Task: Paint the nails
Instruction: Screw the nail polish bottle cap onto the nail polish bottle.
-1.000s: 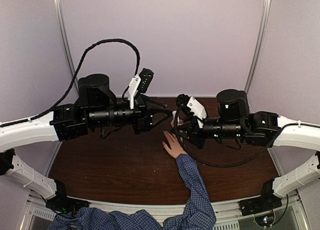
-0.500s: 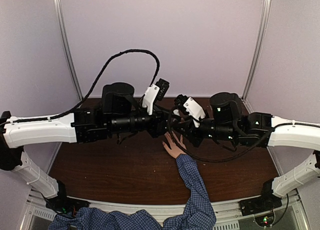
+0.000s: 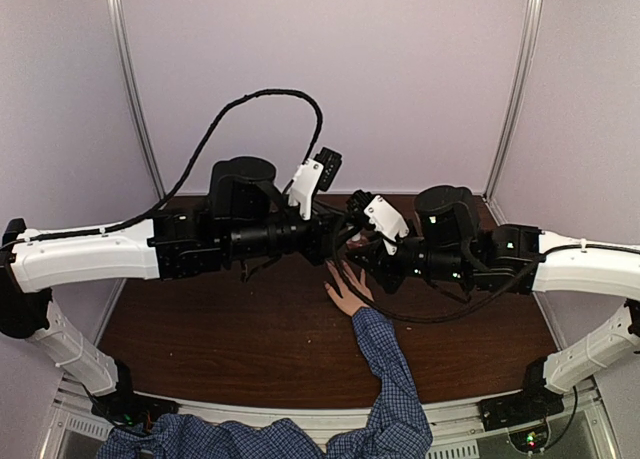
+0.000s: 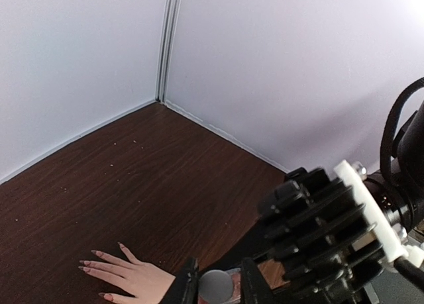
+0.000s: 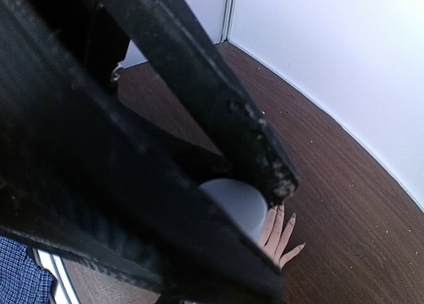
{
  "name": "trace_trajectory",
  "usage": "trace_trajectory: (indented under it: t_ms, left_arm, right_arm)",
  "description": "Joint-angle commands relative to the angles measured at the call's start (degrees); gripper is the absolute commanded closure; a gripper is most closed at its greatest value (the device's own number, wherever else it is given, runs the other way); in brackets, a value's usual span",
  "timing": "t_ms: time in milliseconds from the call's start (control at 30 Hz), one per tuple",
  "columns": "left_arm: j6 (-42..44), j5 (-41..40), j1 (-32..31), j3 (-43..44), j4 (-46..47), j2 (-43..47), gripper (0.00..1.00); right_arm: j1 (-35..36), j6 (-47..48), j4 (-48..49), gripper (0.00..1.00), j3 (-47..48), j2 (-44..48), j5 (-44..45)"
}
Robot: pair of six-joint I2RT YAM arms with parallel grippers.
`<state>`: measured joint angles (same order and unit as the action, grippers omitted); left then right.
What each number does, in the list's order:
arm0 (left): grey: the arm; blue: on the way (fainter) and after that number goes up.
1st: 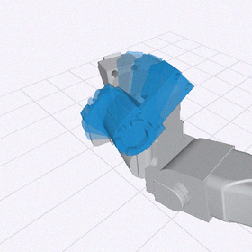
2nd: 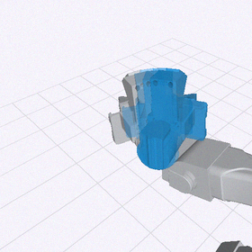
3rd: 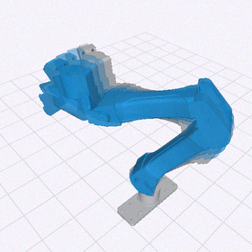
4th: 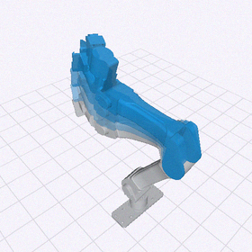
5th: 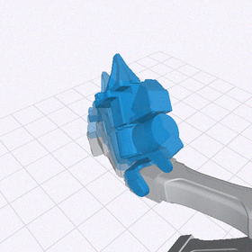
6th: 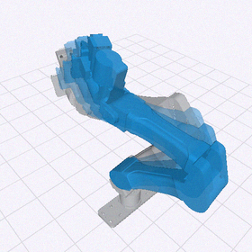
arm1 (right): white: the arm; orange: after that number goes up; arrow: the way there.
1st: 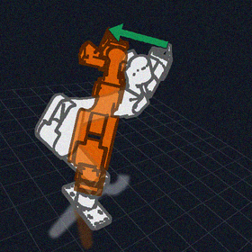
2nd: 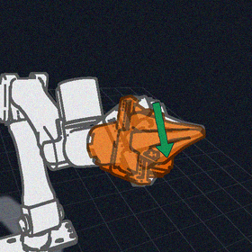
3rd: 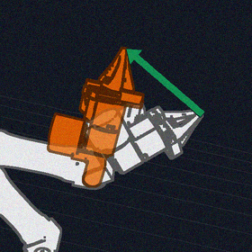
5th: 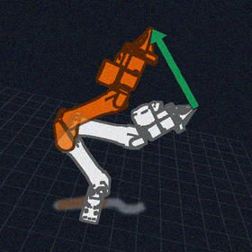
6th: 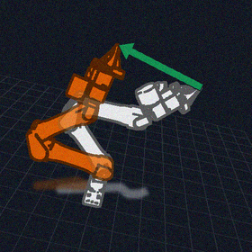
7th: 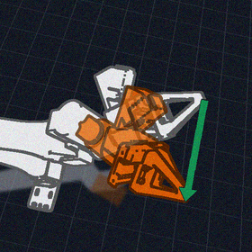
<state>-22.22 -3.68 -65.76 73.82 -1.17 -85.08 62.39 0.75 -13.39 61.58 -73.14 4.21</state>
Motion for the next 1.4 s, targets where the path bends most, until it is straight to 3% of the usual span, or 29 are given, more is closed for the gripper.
trace_trajectory:
  t_ms: [0,100,300,533,800,1167,1367]
  left_arm:
    - [-1.26,-0.43,-0.23,0.7,1.43,-0.05,0.74]
    - [-1.52,-0.63,-0.25,0.28,1.45,-0.12,0.63]
    - [-1.51,0.06,-0.24,0.36,1.44,-0.64,0.72]
    - [-1.92,0.21,-0.24,0.21,1.43,-0.96,0.73]
    - [-1.13,1.4,-0.18,0.09,1.43,-0.65,0.87]
    - [1.41,10.52,-0.16,-0.95,1.65,0.82,1.0]
    - [2.67,19.59,-0.18,-1.82,3.12,1.34,1.0]
  right_arm:
    - [0.36,-0.75,1.06,1.0,1.96,0.45,1.77]
    - [0.37,-2.27,1.52,1.0,1.92,0.46,1.28]
    - [0.36,-2.49,1.98,1.0,1.88,0.3,1.2]
    - [0.36,-2.64,2.05,1.0,1.79,0.84,1.55]
    - [0.28,-2.3,2.52,1.0,1.4,1.96,0.31]
    - [-0.45,1.71,4.48,1.0,0.94,4.62,-12.28]
    - [-1.51,3.02,4.22,1.0,1.64,5.28,-20.56]
